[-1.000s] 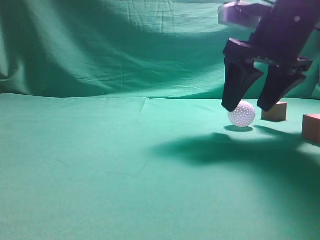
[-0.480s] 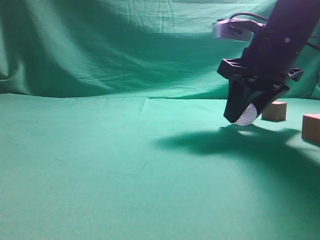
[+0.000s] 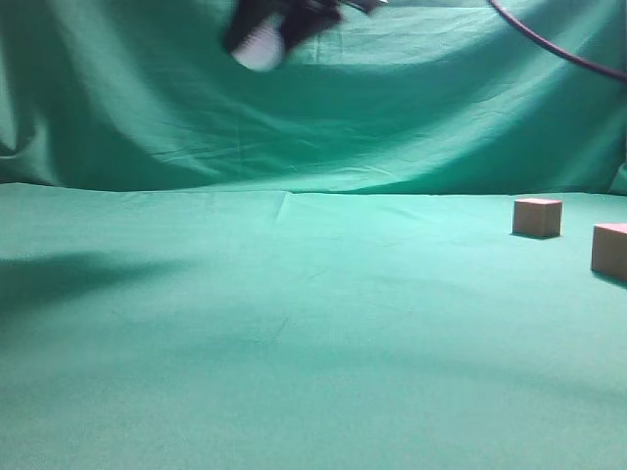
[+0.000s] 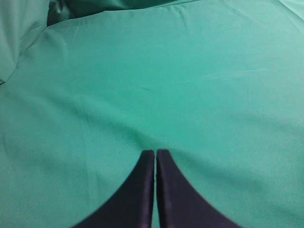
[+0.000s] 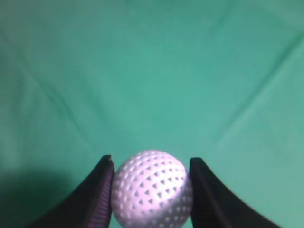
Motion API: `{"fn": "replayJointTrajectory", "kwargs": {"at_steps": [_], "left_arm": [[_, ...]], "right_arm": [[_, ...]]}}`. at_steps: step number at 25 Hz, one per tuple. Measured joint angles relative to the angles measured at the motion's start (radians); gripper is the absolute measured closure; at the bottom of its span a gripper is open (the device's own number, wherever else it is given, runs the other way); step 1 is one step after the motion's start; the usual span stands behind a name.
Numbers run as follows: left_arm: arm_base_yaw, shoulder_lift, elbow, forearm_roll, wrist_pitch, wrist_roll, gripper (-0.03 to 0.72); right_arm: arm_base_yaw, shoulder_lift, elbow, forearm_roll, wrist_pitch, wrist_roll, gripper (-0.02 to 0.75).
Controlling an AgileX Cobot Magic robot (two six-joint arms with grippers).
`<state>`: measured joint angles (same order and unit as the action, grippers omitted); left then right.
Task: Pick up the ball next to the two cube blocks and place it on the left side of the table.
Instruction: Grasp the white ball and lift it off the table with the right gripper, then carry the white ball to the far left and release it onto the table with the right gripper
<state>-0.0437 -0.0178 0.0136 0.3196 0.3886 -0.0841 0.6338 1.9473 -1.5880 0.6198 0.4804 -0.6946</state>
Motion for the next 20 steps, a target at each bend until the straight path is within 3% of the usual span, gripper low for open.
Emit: {"fn": "replayJointTrajectory", "kwargs": {"at_steps": [3,10,15,20], "left_arm": [[0.0,0.0,0.0,0.0,0.0,0.0,0.688],[0.0,0.0,0.0,0.0,0.0,0.0,0.688],[0.0,0.0,0.0,0.0,0.0,0.0,0.688],[0.0,0.0,0.0,0.0,0.0,0.0,0.688]], "right_arm": [[0.092,0.108,-0.146,0.028,-0.088,0.0,0.427],[0.236,0.458,-0.503,0.037,-0.124,-0.002,0.427],[0.279,0.642,-0.669,0.037,-0.14,-0.002,0.427],[0.291,0.701,-0.702,0.039,-0.168,-0.002,0.427]]}}
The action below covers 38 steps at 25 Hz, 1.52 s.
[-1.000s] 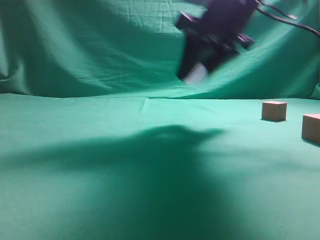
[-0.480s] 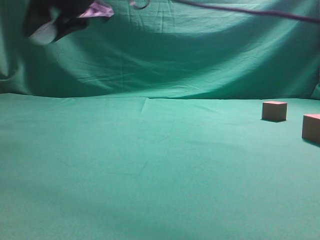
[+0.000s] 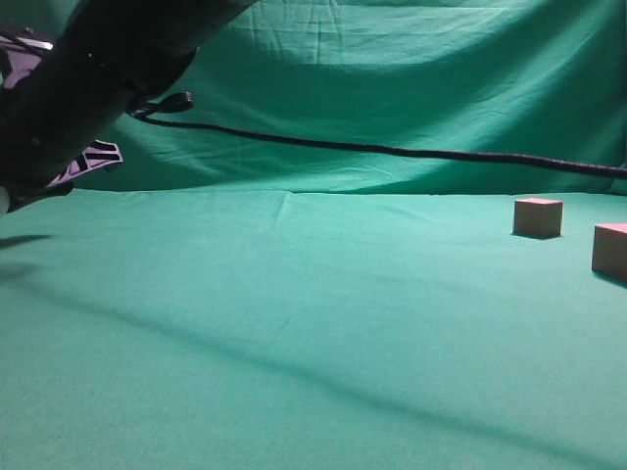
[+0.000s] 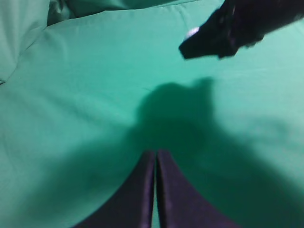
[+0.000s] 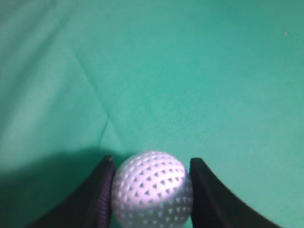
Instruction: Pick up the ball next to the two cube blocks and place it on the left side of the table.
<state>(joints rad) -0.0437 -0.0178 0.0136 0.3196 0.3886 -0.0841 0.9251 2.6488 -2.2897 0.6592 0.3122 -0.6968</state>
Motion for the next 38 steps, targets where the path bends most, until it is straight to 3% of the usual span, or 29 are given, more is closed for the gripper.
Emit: {"fn": "replayJointTrajectory", "kwargs": {"at_steps": [5,9,11,17,20,23,26,30,33,38], "left_arm": [[0.0,0.0,0.0,0.0,0.0,0.0,0.688],[0.0,0.0,0.0,0.0,0.0,0.0,0.688],[0.0,0.0,0.0,0.0,0.0,0.0,0.688],[0.0,0.0,0.0,0.0,0.0,0.0,0.688],[0.0,0.0,0.0,0.0,0.0,0.0,0.688],[0.0,0.0,0.0,0.0,0.0,0.0,0.688],[0.0,0.0,0.0,0.0,0.0,0.0,0.688],[0.0,0.0,0.0,0.0,0.0,0.0,0.688],[0.0,0.0,0.0,0.0,0.0,0.0,0.688],[0.0,0.0,0.0,0.0,0.0,0.0,0.688]], "right_arm": [[0.002,0.022,-0.007,0.0,-0.035,-0.015,0.427],[0.0,0.031,-0.007,0.0,-0.044,-0.019,0.203],[-0.005,0.031,-0.009,0.0,-0.045,-0.02,0.13],[-0.051,-0.073,-0.012,-0.002,0.078,-0.021,0.136],[-0.083,-0.206,-0.012,-0.012,0.26,0.024,0.327],[-0.119,-0.332,-0.021,-0.08,0.493,0.142,0.596],[-0.152,-0.433,-0.021,-0.211,0.691,0.302,0.738],[-0.174,-0.53,-0.021,-0.405,0.888,0.462,0.738],[-0.174,-0.613,-0.013,-0.518,0.94,0.561,0.738],[-0.178,-0.776,0.099,-0.552,0.951,0.621,0.738]]}}
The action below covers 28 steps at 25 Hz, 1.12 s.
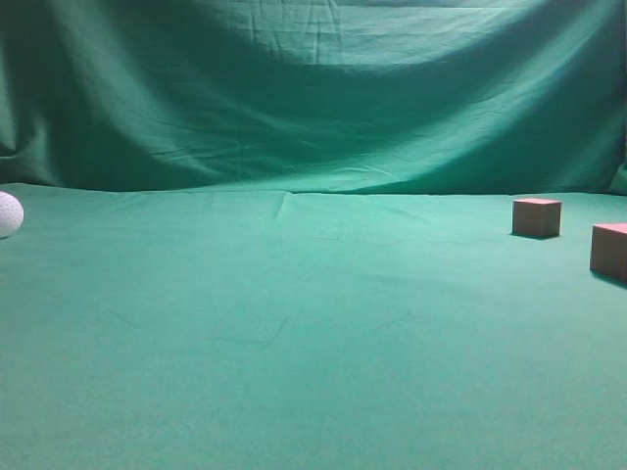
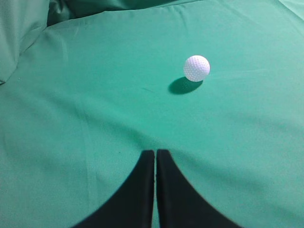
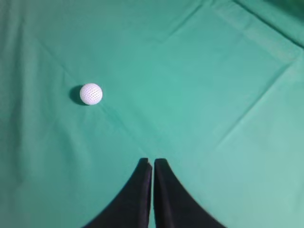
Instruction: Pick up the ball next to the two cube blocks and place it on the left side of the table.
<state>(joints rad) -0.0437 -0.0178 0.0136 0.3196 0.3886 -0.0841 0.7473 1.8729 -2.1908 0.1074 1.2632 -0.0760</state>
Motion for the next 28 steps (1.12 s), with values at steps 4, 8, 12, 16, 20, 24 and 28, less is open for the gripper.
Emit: {"fn": "replayJointTrajectory", "kwargs": {"at_steps": [4,8,12,16,20,24,28], "left_arm": [[0.0,0.0,0.0,0.0,0.0,0.0,0.688],[0.0,0.0,0.0,0.0,0.0,0.0,0.688],[0.0,0.0,0.0,0.0,0.0,0.0,0.688],[0.0,0.0,0.0,0.0,0.0,0.0,0.688],[0.0,0.0,0.0,0.0,0.0,0.0,0.688],[0.0,0.0,0.0,0.0,0.0,0.0,0.688],[0.0,0.0,0.0,0.0,0.0,0.0,0.688]], "right_arm": [[0.0,-0.119,0.144,0.0,0.0,0.013,0.738],[0.0,-0.244,0.348,-0.007,-0.018,0.054,0.738],[0.0,-0.393,0.564,-0.038,-0.04,0.109,0.738],[0.0,-0.52,0.71,-0.077,-0.073,0.119,0.738],[0.0,-0.62,0.813,-0.111,-0.094,0.1,0.738],[0.0,-0.727,0.898,-0.172,-0.115,0.094,0.738],[-0.007,-0.851,1.0,-0.227,-0.174,0.092,0.738]]}}
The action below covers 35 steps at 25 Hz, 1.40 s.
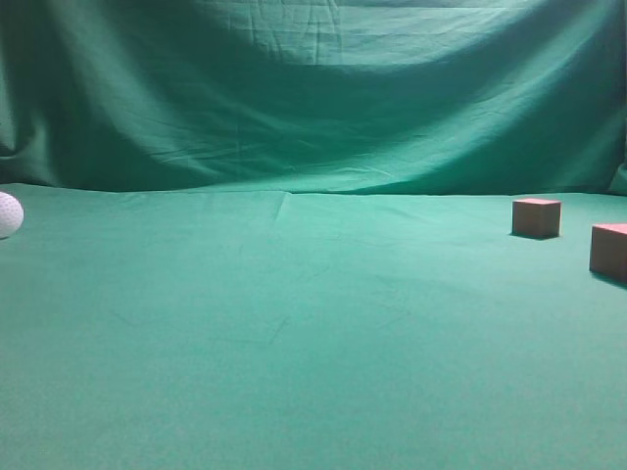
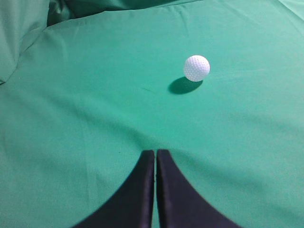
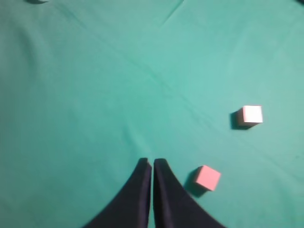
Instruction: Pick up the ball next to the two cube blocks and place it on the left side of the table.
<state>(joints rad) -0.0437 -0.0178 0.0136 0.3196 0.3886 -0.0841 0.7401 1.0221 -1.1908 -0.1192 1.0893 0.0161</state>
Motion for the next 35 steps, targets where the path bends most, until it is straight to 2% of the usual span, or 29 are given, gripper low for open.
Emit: {"fn": "replayJointTrajectory", "kwargs": {"at_steps": [2,5,7,8,10,15,17,21,25,30,35], "left_arm": [[0.0,0.0,0.0,0.0,0.0,0.0,0.688],[0.0,0.0,0.0,0.0,0.0,0.0,0.688],[0.0,0.0,0.0,0.0,0.0,0.0,0.688],[0.0,0.0,0.0,0.0,0.0,0.0,0.688],[0.0,0.0,0.0,0.0,0.0,0.0,0.688],[0.0,0.0,0.0,0.0,0.0,0.0,0.688],[0.0,0.0,0.0,0.0,0.0,0.0,0.688],[0.0,0.0,0.0,0.0,0.0,0.0,0.688],[0.0,0.0,0.0,0.0,0.0,0.0,0.688],[0.0,0.0,0.0,0.0,0.0,0.0,0.688],[0.0,0.0,0.0,0.0,0.0,0.0,0.688]], "right_arm": [[-0.014,-0.036,0.029,0.0,-0.028,0.0,0.738],[-0.097,-0.133,0.12,0.0,-0.118,0.0,0.738],[-0.17,-0.203,0.195,0.007,-0.191,0.0,0.738],[-0.243,-0.269,0.272,0.018,-0.262,-0.002,0.738],[-0.327,-0.346,0.365,0.02,-0.336,-0.002,0.738],[-0.516,-0.539,0.619,0.022,-0.569,-0.002,0.738],[-0.583,-0.611,0.734,0.022,-0.659,-0.002,0.738],[-0.684,-0.744,0.921,0.022,-0.74,-0.002,0.738],[-0.728,-0.871,1.064,0.022,-0.755,-0.002,0.738],[-0.731,-0.997,1.192,0.022,-0.763,0.039,0.738],[-0.731,-1.033,1.216,0.022,-0.736,0.061,0.738]]}}
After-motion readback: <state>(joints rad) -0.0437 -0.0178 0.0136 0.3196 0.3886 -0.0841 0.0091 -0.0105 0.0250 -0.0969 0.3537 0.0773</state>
